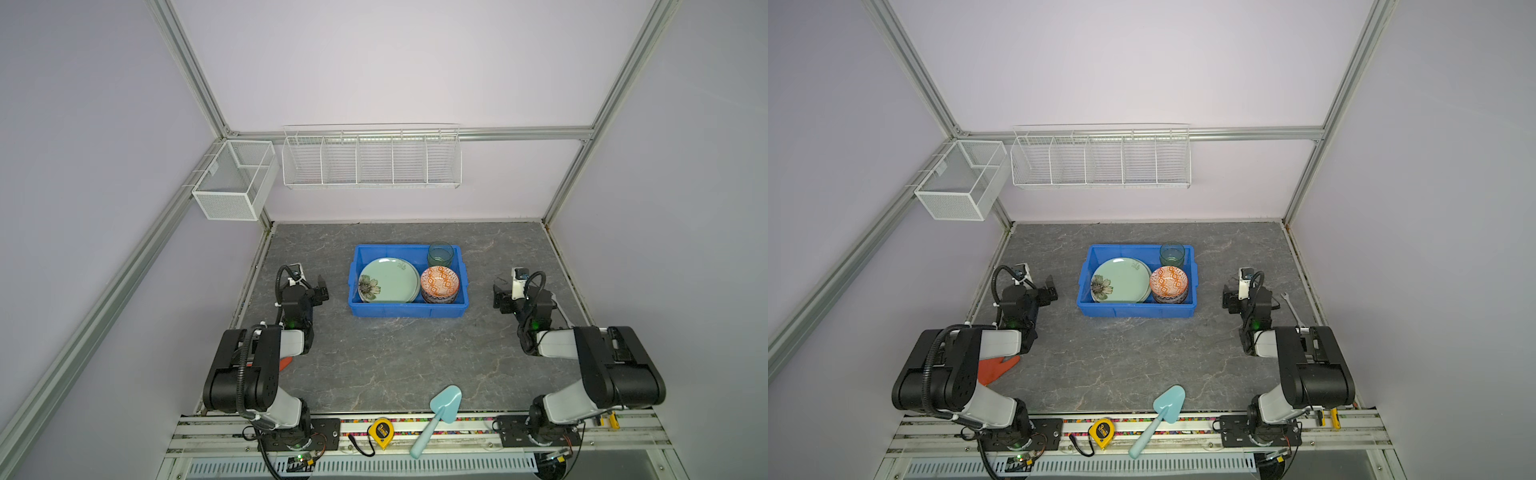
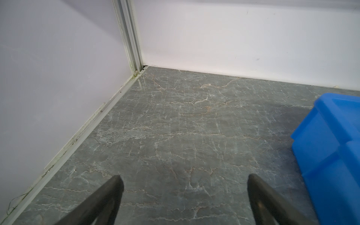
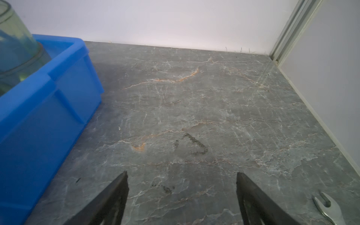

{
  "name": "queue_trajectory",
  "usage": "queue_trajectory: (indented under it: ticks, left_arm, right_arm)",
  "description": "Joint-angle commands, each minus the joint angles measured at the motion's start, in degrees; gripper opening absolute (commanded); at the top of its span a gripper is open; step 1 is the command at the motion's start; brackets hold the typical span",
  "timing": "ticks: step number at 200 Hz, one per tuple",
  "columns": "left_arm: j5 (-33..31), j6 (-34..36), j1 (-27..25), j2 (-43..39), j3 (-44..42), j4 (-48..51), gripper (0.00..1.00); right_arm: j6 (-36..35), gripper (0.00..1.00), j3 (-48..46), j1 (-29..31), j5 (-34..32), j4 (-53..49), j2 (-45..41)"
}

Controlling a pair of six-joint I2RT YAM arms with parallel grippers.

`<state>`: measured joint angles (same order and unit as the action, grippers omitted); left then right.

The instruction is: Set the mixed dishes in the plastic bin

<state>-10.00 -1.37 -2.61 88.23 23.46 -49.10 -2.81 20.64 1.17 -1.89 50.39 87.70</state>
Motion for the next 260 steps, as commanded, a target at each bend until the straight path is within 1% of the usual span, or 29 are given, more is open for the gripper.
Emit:
queue_trajectory:
  ticks: [1, 11, 21, 48, 72, 232, 243, 260]
  left_arm:
    - [0.6, 0.92, 0.26, 0.5, -0.47, -1.63, 0.99]
    - [0.64, 0.93, 0.33, 0.5, -0.52, -1.62, 0.99]
    - [0.64, 0.93, 0.28, 0.5, -0.53, -1.62, 0.99]
    - [0.62, 0.93, 0.33, 0.54, -0.6, -1.65, 0.99]
    - [0.6, 0.97, 0.3, 0.54, -0.54, -1.7, 0.99]
    - [0.63, 0.93, 0.33, 0.6, -0.6, -1.61, 0.99]
    - [0.6, 0.93, 0.33, 0.6, -0.58, -1.66, 0.99]
    - [0.64, 0.92, 0.33, 0.55, -0.59, -1.64, 0.99]
  right_arm:
    - [1.08, 0.88, 0.65, -1.36, -3.02, 1.29, 0.34]
    - [2.32, 0.88, 0.9, -2.45, -2.26, 0.0, -0.16]
    - [2.36, 0.88, 0.65, -2.57, -2.31, 0.93, 0.21]
    - [1.43, 0.88, 0.89, -1.31, -4.16, 0.61, 0.2]
    - [-0.29, 0.88, 0.2, -0.93, -1.39, 1.5, -0.03]
    - [0.06, 0.88, 1.18, -0.94, -2.21, -0.12, 0.17]
    - [0.67, 0.88, 1.5, -1.72, -0.76, -0.5, 0.32]
    - [0.61, 0.88, 1.5, -1.67, -0.74, -0.83, 0.01]
